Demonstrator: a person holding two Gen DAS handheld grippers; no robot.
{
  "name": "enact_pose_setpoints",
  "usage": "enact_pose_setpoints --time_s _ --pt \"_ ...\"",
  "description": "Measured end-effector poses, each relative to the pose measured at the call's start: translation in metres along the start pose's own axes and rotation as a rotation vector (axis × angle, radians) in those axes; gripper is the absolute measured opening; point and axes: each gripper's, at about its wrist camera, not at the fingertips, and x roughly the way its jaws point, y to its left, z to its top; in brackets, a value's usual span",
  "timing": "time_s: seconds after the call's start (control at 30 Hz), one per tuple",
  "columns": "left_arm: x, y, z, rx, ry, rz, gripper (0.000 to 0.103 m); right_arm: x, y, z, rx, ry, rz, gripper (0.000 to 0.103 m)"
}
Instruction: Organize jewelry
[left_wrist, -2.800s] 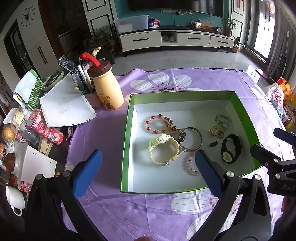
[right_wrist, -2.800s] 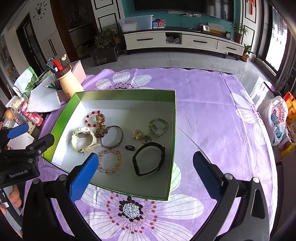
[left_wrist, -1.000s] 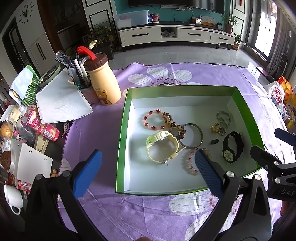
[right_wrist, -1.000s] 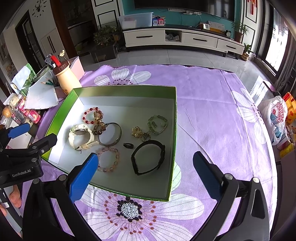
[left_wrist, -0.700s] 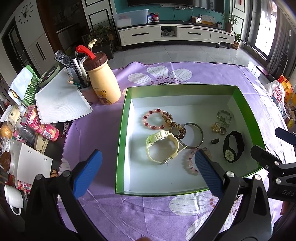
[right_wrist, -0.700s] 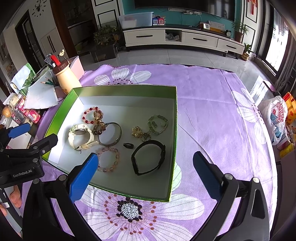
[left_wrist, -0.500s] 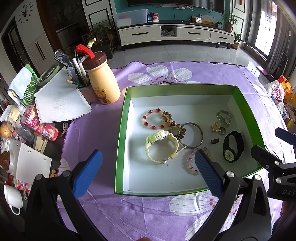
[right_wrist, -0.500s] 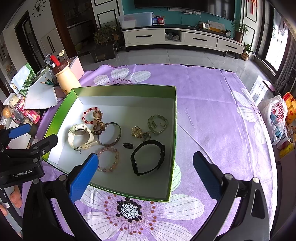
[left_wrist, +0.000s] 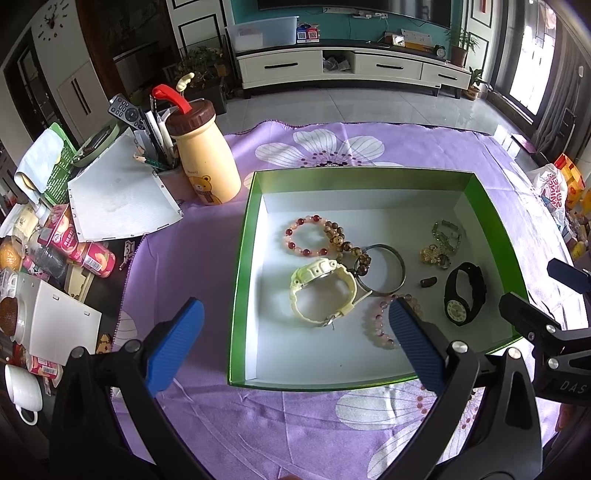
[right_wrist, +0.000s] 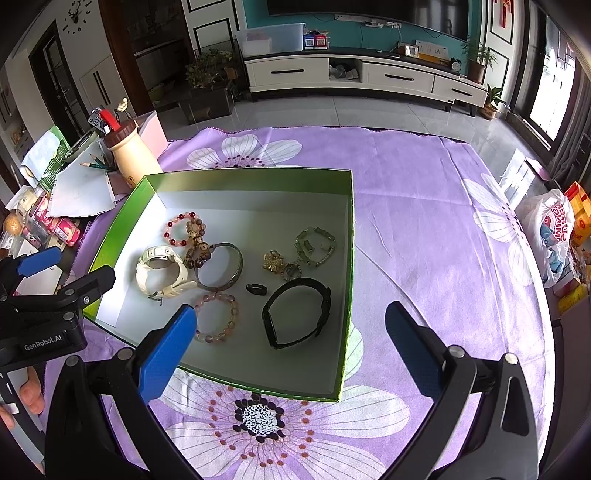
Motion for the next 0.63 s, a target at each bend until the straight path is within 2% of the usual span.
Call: enact_pose_setpoints --time_s 0.63 --pt "0.0027 0.0036 0.0011 -0.015 0.012 0.002 0.101 0.0005 0.0023 0.0006 0.001 0.001 0.001 0.102"
